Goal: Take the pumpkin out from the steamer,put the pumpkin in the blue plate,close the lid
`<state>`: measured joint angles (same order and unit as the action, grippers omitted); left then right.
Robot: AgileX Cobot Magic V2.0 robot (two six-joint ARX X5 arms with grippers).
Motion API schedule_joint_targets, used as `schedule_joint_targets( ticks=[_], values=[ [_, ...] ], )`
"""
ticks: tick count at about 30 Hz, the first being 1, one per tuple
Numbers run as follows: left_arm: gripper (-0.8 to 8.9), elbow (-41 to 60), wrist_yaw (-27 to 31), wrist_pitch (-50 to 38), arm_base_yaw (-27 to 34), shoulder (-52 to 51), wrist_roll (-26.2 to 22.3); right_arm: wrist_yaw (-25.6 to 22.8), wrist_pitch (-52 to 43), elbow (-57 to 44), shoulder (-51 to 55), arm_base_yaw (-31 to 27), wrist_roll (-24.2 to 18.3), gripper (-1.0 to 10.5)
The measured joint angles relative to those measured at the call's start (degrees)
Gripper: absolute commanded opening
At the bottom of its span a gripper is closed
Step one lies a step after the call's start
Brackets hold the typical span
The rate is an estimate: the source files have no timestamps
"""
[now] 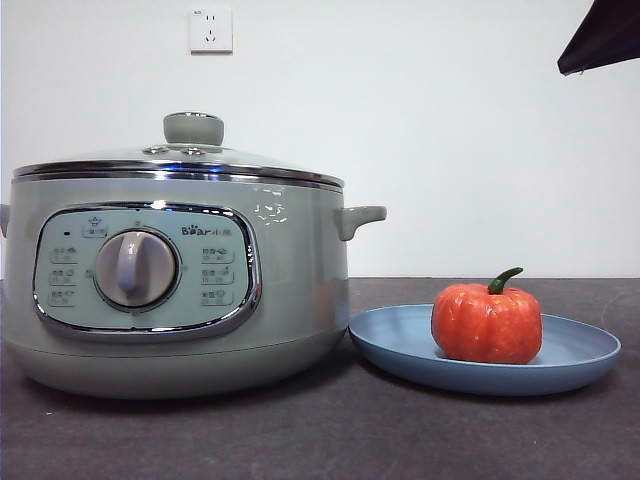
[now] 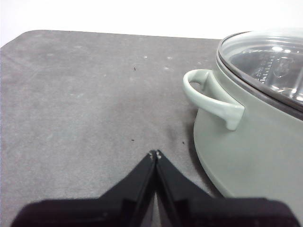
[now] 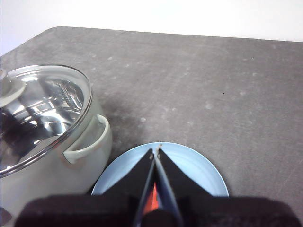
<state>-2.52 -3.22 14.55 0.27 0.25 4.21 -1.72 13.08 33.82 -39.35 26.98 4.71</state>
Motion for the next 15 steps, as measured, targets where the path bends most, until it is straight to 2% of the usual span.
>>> schedule_joint_targets(
  ticks=[15],
  values=[
    [-0.03, 0.00, 0.00, 0.00, 0.00, 0.00, 0.33, 0.00, 0.02, 0.00, 0.00, 0.00, 0.02, 0.0]
  ],
)
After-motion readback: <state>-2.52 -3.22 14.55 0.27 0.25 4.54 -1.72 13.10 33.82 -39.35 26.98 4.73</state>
